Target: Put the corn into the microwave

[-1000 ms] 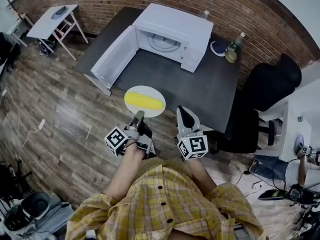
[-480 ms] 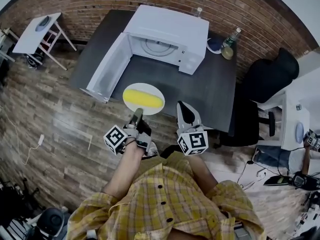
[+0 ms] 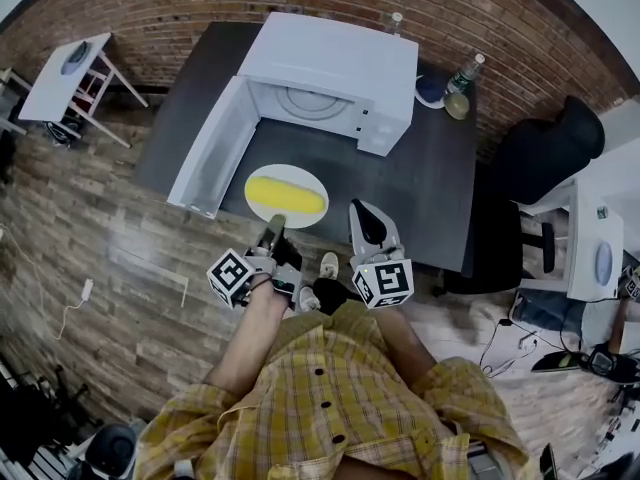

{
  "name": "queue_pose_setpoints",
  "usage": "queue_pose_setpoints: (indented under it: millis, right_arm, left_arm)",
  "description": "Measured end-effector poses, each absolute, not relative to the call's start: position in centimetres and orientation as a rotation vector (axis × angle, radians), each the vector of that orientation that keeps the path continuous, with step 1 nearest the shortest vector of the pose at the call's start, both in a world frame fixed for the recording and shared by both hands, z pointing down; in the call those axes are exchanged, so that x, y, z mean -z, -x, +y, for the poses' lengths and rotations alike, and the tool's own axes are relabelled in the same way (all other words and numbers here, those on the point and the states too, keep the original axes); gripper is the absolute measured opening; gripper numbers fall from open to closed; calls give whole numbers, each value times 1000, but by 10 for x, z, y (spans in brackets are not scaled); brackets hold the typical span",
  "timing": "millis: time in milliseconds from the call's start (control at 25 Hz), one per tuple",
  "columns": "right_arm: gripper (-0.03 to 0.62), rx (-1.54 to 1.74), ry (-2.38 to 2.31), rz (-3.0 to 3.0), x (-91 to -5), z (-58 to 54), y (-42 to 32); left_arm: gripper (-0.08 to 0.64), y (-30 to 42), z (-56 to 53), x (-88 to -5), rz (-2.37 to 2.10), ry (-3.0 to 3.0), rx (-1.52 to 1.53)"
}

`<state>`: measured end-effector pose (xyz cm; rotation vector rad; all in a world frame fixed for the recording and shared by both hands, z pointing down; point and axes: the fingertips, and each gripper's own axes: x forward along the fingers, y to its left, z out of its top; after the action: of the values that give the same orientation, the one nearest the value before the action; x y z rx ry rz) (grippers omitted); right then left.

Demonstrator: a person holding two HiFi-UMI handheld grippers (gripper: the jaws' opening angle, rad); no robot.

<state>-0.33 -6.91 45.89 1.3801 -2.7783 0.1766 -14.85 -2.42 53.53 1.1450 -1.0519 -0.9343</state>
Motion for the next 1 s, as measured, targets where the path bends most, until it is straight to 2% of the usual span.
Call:
queue_pose_setpoints:
  millis: [1000]
  right_arm:
    - [3, -217, -1360, -2775, -483, -178, -1]
  left_arm:
    - [15, 147, -149, -564, -1012, -1107, 973]
